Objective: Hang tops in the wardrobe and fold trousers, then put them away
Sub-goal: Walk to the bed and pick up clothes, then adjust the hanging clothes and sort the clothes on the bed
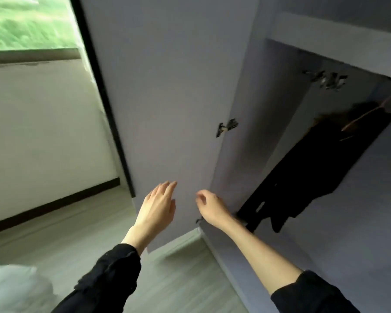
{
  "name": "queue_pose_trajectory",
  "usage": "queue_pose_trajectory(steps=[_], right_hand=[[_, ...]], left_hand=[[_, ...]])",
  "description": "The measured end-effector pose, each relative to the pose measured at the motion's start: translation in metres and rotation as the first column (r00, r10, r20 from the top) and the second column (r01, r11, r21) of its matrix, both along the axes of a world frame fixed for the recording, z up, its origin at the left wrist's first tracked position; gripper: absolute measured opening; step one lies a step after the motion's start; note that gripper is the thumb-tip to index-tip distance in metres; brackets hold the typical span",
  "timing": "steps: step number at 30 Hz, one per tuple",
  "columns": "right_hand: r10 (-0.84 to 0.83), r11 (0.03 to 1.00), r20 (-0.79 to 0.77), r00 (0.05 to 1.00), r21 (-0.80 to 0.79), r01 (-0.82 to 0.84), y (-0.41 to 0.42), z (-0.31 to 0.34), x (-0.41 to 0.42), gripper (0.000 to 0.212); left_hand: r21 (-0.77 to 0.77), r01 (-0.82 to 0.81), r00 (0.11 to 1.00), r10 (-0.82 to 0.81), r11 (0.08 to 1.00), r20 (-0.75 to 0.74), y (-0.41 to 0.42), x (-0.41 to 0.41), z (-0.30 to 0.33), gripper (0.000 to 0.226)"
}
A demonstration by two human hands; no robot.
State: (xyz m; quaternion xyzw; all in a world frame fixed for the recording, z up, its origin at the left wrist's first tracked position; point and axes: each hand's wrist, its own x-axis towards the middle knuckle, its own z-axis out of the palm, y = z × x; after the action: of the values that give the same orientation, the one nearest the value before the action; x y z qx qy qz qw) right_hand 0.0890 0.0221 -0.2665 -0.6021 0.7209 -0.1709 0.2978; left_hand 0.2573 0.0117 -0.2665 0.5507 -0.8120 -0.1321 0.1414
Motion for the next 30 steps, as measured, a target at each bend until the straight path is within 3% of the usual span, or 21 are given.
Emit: queue_pose_trajectory(steps=[6,9,14,22,27,30], right_hand=[[0.338,0.933,0.048,0.940,0.110,-0.341,0.033,-0.028,0.137,0.031],[0.528,0.835,0.058,0.847,0.150,-0.530,0.062,-0.041,0.215,0.030],[0.787,0.591,0.074,0.612,0.192,-0.784,0.129,-0.052,0.369,0.030],[0.973,0.183,0.086,0.214,0.273,-0.944,0.259,-0.079,0.578,0.032],[0.995,-0.015,0.097,0.015,0.302,-0.953,0.336,-0.098,0.684,0.033],[0.994,-0.091,0.090,-0.066,0.301,-0.949,0.369,-0.105,0.733,0.032]], left_hand=[[0.130,-0.404,0.910,0.412,0.905,-0.041,0.103,0.143,-0.043,0.048],[0.200,-0.587,0.800,0.600,0.784,-0.006,0.169,0.211,-0.059,0.048],[0.296,-0.808,0.526,0.850,0.510,-0.028,0.289,0.321,-0.082,0.046],[0.407,-0.905,0.137,0.991,0.126,-0.001,0.451,0.464,-0.108,0.045],[0.393,-0.912,-0.101,0.992,-0.122,0.074,0.539,0.533,-0.121,0.047],[0.334,-0.917,-0.195,0.976,-0.216,0.095,0.573,0.569,-0.125,0.048]])
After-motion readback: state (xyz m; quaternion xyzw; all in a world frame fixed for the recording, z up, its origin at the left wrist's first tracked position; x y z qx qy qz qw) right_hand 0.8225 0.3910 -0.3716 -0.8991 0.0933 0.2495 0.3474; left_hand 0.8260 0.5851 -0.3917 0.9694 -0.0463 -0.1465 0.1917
